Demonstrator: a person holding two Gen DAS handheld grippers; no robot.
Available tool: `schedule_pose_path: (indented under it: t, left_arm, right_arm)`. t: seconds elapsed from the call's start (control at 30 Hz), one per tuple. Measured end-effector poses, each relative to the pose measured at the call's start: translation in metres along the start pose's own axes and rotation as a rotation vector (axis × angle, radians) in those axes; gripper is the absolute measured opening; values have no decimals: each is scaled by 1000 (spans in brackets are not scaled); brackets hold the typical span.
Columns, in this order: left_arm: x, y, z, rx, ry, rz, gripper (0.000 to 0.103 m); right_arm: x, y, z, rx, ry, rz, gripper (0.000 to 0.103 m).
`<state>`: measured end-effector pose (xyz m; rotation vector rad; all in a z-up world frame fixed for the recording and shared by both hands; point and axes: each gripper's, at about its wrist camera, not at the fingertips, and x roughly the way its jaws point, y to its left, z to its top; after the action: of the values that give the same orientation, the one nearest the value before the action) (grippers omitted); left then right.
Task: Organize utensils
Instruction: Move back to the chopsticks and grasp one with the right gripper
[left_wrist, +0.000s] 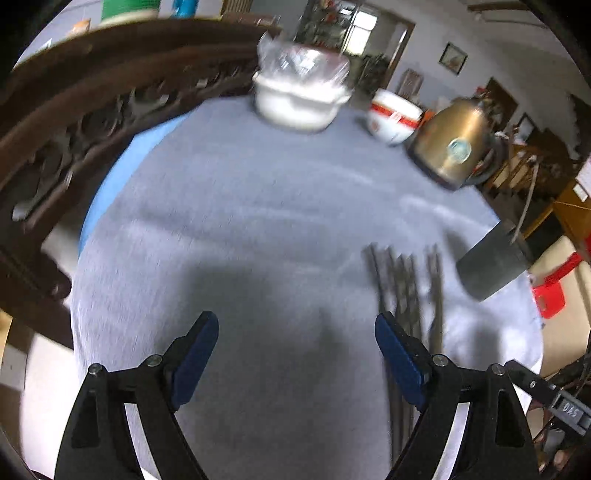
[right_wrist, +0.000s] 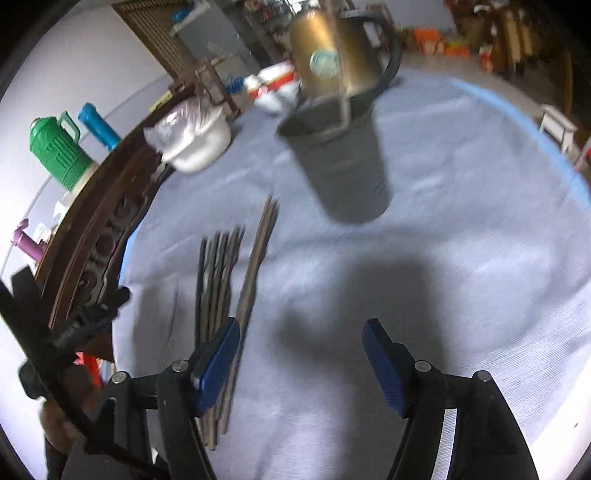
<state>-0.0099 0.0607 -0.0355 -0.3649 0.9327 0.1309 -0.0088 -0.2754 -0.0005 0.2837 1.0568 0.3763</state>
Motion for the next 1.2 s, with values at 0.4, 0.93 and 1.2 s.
schedule_pose_path:
  t: [0.4,0.93,1.2]
  left_arm:
    - [11,-7,-12,45,48,-26,87]
    - [17,-10,-13,60,70,-34,87]
    - [17,-21,-16,93,79,-43,87]
  right_arm:
    - [55,23,19,54,116,96,39]
    - [70,31,31,-56,243,8,8]
    - [60,3,32,6,248,18,14]
